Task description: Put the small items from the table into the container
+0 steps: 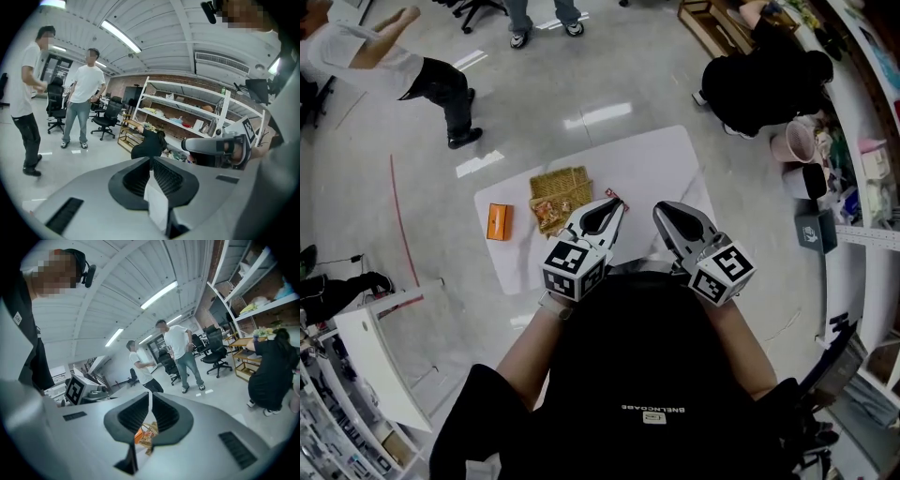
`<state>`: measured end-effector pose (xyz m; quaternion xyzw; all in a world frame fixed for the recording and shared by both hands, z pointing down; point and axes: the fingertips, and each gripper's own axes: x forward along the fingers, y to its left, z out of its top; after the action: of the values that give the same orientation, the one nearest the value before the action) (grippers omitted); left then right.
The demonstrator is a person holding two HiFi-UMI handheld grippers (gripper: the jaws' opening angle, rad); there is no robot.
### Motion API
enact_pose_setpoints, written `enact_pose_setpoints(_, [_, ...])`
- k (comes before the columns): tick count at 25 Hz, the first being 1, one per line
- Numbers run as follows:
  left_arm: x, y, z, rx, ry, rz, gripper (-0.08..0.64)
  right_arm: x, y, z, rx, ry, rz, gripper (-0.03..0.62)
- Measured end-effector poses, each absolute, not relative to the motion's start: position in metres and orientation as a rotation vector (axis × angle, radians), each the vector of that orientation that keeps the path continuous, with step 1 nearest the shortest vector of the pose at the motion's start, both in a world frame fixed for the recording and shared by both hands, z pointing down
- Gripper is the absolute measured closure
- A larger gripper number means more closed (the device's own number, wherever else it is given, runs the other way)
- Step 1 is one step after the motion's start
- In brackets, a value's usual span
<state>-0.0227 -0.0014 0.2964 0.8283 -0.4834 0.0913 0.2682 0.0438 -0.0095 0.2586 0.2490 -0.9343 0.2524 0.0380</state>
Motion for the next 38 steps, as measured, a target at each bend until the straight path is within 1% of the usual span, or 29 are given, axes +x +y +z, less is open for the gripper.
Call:
enact_pose_setpoints(10, [-0.020, -0.003, 0.340, 2.145, -1.255, 0.327, 0.546, 0.061, -0.001, 0.276, 0.845, -2.790, 0.841, 0.579])
enact_pose_setpoints(27, [-0.025, -0.011, 0.439, 1.925, -1.251, 0.418, 0.422, 0.085, 0.014, 0.318, 0.906, -2.673, 0.923, 0.578])
enact_pose_setpoints(38, [-0.021, -0.015, 0.522, 1.824, -1.203, 0.521, 0.369, 0.091, 0.014, 0.348, 0.919, -2.612, 0.956, 0.578])
